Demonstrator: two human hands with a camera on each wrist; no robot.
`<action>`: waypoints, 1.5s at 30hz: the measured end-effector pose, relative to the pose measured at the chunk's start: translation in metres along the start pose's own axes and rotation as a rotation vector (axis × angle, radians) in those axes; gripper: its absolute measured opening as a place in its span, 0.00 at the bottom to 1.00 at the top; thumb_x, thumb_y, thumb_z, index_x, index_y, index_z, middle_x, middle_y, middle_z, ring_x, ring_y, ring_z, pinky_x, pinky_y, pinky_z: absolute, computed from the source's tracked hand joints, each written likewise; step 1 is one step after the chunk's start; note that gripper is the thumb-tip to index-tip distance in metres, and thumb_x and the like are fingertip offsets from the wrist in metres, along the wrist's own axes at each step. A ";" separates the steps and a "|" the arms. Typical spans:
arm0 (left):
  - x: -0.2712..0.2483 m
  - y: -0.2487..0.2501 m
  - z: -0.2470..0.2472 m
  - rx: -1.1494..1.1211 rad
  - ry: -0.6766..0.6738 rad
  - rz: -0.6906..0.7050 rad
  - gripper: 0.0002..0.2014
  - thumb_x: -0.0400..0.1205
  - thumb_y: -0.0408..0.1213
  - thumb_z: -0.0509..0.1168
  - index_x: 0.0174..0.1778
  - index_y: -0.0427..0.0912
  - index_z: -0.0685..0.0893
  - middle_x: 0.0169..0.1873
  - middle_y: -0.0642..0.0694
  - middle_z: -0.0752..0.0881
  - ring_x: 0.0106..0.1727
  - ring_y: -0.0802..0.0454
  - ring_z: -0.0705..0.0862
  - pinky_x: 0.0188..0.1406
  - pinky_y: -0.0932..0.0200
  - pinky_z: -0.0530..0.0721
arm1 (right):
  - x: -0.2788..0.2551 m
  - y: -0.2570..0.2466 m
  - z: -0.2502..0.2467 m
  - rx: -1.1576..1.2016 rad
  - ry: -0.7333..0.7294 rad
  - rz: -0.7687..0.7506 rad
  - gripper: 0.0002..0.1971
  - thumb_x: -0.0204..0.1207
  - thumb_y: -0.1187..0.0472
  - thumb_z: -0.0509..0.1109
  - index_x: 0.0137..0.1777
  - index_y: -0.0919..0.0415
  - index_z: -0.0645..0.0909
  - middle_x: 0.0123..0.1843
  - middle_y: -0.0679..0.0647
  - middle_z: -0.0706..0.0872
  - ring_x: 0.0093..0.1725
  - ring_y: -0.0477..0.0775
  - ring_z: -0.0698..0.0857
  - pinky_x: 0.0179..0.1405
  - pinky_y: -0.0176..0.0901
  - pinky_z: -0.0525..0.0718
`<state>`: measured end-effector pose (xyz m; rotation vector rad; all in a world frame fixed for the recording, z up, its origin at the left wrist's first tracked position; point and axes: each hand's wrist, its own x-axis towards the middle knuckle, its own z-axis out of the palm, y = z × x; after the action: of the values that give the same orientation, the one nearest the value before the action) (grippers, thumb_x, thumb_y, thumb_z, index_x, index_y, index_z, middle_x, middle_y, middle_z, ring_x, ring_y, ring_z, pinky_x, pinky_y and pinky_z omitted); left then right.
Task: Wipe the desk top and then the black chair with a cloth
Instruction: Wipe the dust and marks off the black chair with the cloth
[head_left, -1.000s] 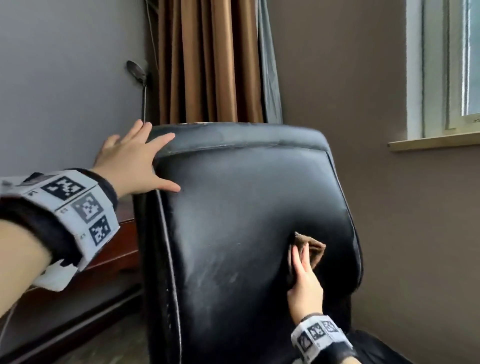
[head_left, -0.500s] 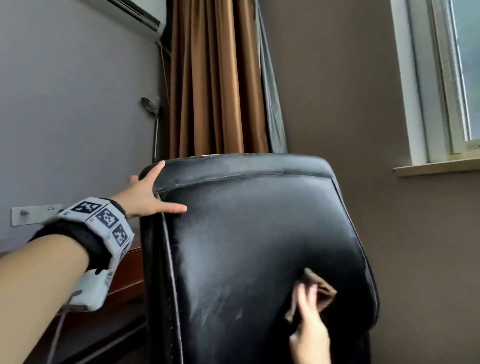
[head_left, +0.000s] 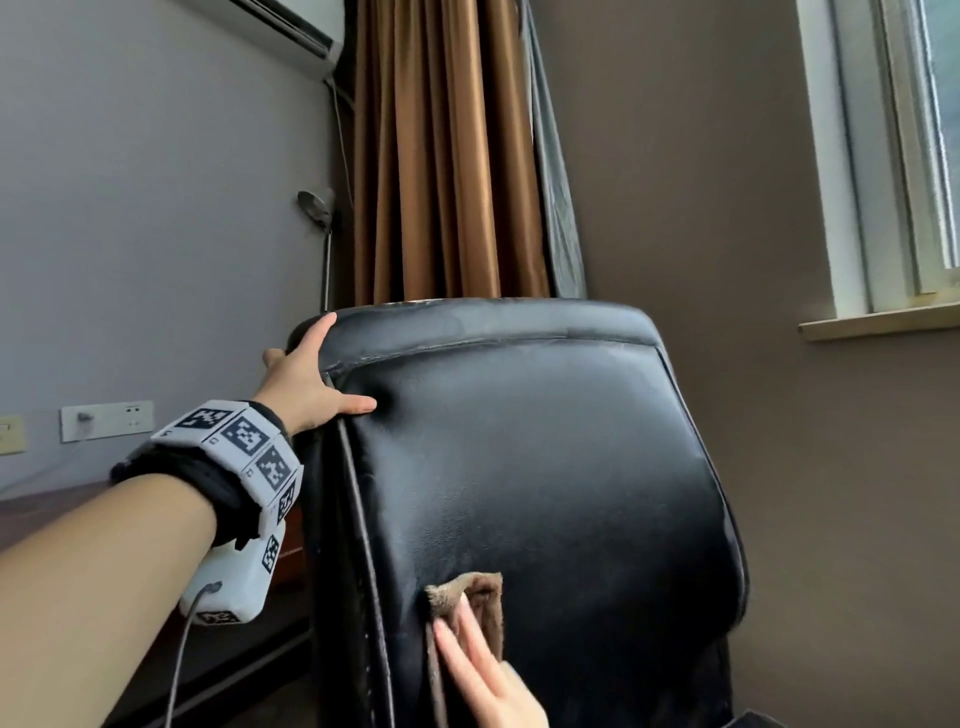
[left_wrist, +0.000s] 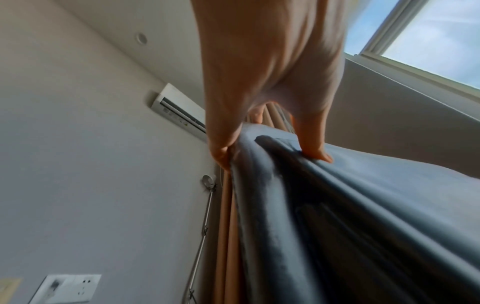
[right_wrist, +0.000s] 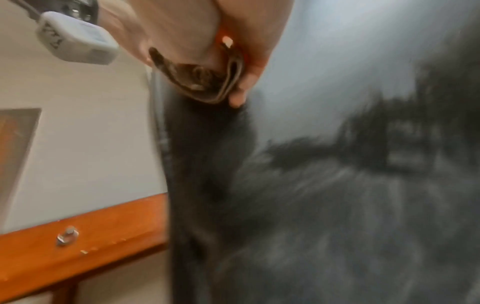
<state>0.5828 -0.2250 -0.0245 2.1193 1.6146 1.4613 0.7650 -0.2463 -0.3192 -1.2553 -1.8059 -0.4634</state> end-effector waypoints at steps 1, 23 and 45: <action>-0.003 0.001 -0.002 0.003 0.002 0.011 0.52 0.69 0.37 0.79 0.82 0.60 0.53 0.69 0.31 0.63 0.69 0.38 0.70 0.75 0.53 0.62 | 0.007 0.014 -0.022 0.095 -0.116 0.052 0.37 0.74 0.57 0.59 0.82 0.43 0.51 0.84 0.42 0.53 0.29 0.36 0.81 0.32 0.17 0.75; 0.018 0.054 -0.122 0.442 -0.418 -0.009 0.59 0.64 0.63 0.74 0.70 0.76 0.27 0.67 0.63 0.65 0.68 0.57 0.74 0.56 0.61 0.77 | 0.276 -0.117 -0.153 0.164 -0.172 -0.262 0.34 0.69 0.60 0.51 0.79 0.64 0.61 0.82 0.61 0.59 0.81 0.65 0.53 0.77 0.60 0.48; 0.025 0.074 -0.127 0.637 -0.806 0.021 0.66 0.72 0.55 0.73 0.67 0.43 0.14 0.72 0.50 0.19 0.75 0.51 0.25 0.73 0.57 0.32 | 0.313 -0.102 -0.197 0.332 -0.478 -0.164 0.39 0.61 0.78 0.59 0.77 0.59 0.68 0.78 0.56 0.68 0.80 0.54 0.58 0.80 0.48 0.49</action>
<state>0.5414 -0.2922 0.1012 2.5023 1.7909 -0.0348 0.7235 -0.2502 0.0617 -1.0448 -2.2844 0.0650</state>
